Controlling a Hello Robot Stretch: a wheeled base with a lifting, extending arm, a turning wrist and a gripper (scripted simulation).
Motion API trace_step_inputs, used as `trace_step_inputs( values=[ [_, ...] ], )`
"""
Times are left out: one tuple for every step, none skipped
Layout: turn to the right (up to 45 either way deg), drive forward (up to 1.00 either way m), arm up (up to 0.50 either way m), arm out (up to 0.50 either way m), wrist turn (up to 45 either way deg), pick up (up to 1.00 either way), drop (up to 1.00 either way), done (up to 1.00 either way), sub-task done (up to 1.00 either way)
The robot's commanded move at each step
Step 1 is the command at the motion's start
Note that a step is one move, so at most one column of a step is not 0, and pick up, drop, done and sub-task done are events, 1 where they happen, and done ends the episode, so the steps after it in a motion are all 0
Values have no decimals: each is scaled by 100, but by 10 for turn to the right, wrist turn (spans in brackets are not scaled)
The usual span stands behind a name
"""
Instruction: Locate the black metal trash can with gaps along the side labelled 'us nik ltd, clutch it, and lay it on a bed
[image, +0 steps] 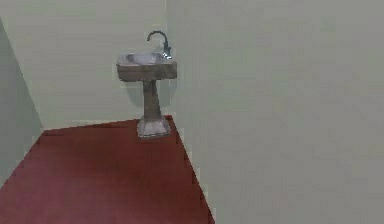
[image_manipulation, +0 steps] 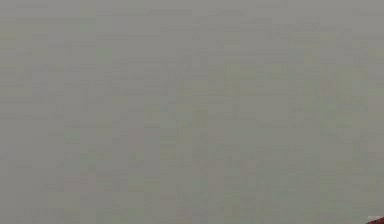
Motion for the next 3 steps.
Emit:
trace_step_inputs(
  values=[
    [450, 0, 0, 0, 0, 0, 0, 0, 0],
    [450, 0, 0, 0, 0, 0, 0, 0, 0],
    [270, 0, 0, 0, 0, 0, 0, 0, 0]
  ],
)
